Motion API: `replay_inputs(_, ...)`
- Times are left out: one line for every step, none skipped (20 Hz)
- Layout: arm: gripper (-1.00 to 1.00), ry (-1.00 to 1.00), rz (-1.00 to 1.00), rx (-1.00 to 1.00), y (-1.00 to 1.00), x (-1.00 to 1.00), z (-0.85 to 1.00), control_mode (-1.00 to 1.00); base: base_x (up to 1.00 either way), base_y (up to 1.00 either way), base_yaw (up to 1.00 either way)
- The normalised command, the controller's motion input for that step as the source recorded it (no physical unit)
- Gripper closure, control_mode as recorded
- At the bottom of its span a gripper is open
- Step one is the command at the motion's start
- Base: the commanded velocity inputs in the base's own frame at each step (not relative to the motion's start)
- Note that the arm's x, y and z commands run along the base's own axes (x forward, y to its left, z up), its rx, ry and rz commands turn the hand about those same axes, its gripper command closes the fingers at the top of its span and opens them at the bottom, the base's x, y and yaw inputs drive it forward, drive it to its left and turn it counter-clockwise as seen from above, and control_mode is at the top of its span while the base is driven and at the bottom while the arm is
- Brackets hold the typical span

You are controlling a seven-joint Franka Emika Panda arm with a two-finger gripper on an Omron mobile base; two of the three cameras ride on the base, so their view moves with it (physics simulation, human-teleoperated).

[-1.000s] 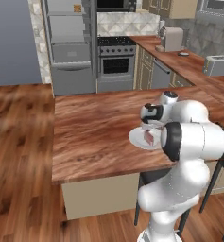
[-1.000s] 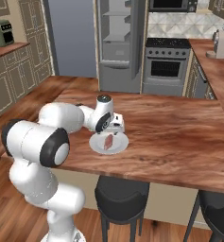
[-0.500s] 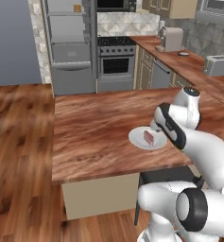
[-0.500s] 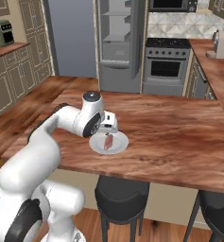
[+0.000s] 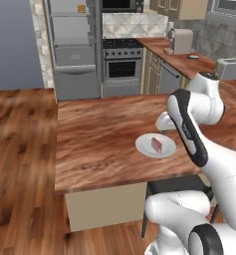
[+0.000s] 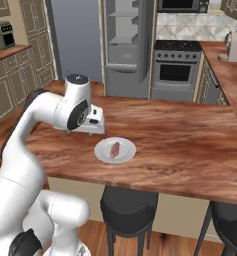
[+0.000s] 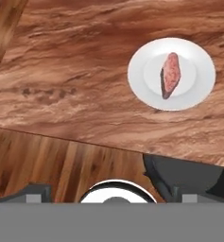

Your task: Take the steak from the fridge and place it on the digital scale on the counter by the fridge. Wait a few seconds for a reading, then move it to the plate on the dining counter.

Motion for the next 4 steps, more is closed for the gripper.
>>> replay_inputs(-1.00,0.07,0.09,0.00,0.69,-0.43,0.64,-1.00,0.00,0.00,0.00)
replay_inputs(-1.00,0.03,0.09,0.00,0.71,-0.41,0.55,-1.00,0.00,0.00,0.00)
replay_inputs(-1.00,0.00,0.10,0.00,0.73,-0.40,0.45,-1.00,0.00,0.00,0.00)
replay_inputs(-1.00,0.00,0.10,0.00,0.72,-0.37,0.39,-1.00,0.00,0.00,0.00)
